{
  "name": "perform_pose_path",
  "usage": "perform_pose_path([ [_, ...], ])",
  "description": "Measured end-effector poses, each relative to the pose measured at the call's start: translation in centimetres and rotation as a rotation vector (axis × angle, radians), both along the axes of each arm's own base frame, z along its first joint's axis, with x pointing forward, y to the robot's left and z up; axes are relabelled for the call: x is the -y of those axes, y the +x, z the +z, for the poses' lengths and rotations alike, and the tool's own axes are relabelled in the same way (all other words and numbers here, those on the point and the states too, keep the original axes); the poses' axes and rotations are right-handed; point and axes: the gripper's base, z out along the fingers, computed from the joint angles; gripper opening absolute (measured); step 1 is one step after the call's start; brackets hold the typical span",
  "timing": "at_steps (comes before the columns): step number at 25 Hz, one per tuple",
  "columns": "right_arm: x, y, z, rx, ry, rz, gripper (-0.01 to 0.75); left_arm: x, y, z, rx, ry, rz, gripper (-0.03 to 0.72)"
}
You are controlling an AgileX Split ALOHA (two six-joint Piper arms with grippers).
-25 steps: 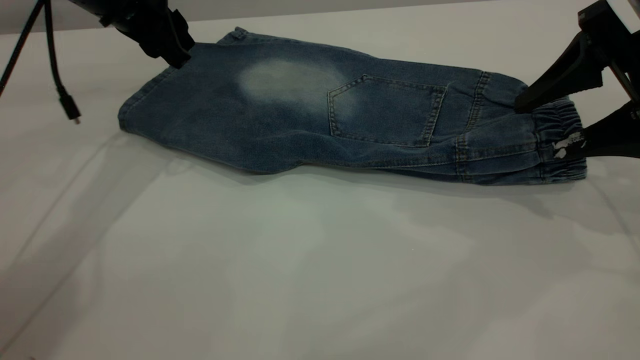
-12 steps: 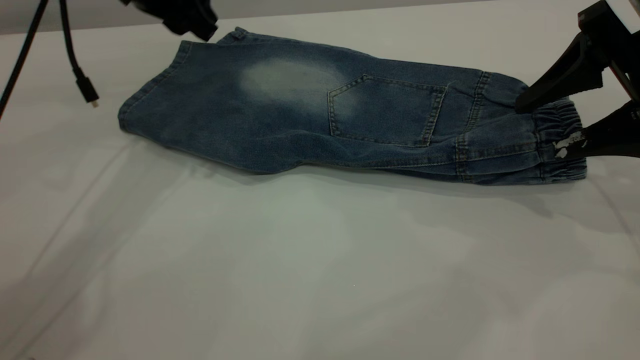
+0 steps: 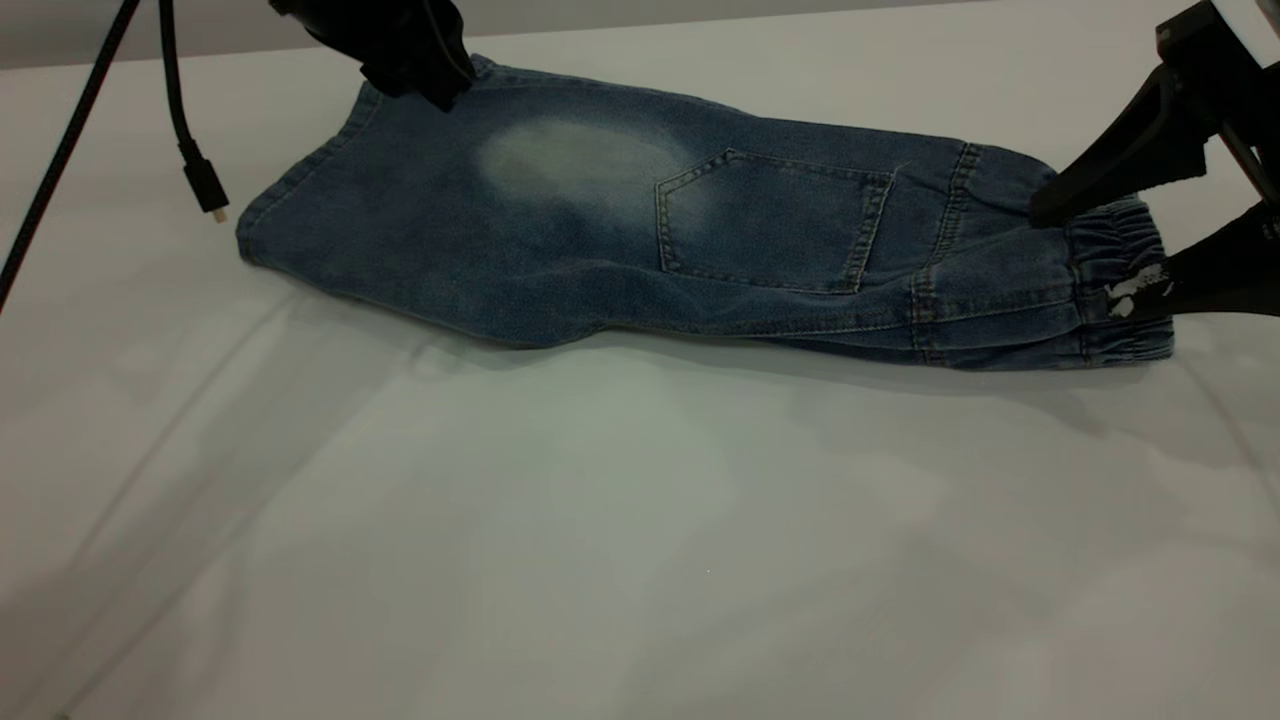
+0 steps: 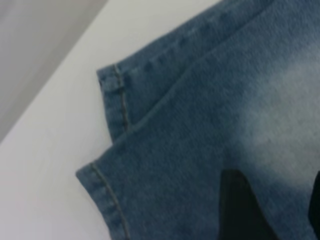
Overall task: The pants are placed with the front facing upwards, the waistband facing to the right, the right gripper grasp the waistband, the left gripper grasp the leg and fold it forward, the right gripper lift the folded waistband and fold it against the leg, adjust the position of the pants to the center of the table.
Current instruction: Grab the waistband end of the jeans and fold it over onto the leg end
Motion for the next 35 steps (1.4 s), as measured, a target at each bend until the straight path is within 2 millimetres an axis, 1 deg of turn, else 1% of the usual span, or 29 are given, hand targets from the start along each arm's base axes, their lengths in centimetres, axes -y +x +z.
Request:
perform_pose_path([
  [4,-0.1,-0.1,0.1,-0.001,0.011,0.015,0.475,-0.1,-0.2,-0.2,-0.030,0.010,-0.001,0.334],
  [14,-0.6,-0.5,0.4,-0.034,0.079,0.051,0.475,0.0,0.0,0.0,-0.004,0.008,-0.007,0.334],
  [21,-0.1,-0.3,0.0,-0.053,0.023,-0.005,0.483,0.1,0.3,0.3,0.042,-0.007,-0.007,0.334],
  [23,0.0,-0.2,-0.1,-0.054,0.003,-0.019,0.505,0.1,0.3,0.3,0.046,-0.008,-0.007,0.334],
  [25,0.0,-0.2,-0.1,-0.074,0.018,-0.047,0.541,0.1,0.3,0.3,0.046,-0.008,-0.007,0.334],
  [30,0.0,-0.2,-0.1,-0.114,0.030,-0.086,0.658,0.1,0.3,0.3,0.046,-0.008,-0.008,0.334],
  [32,0.1,-0.2,-0.2,-0.153,0.040,-0.134,0.674,0.1,0.3,0.3,0.046,-0.008,-0.008,0.334],
  [35,0.4,-0.1,-0.5,-0.187,0.015,-0.194,0.675,0.1,0.3,0.3,0.045,-0.010,-0.005,0.334],
])
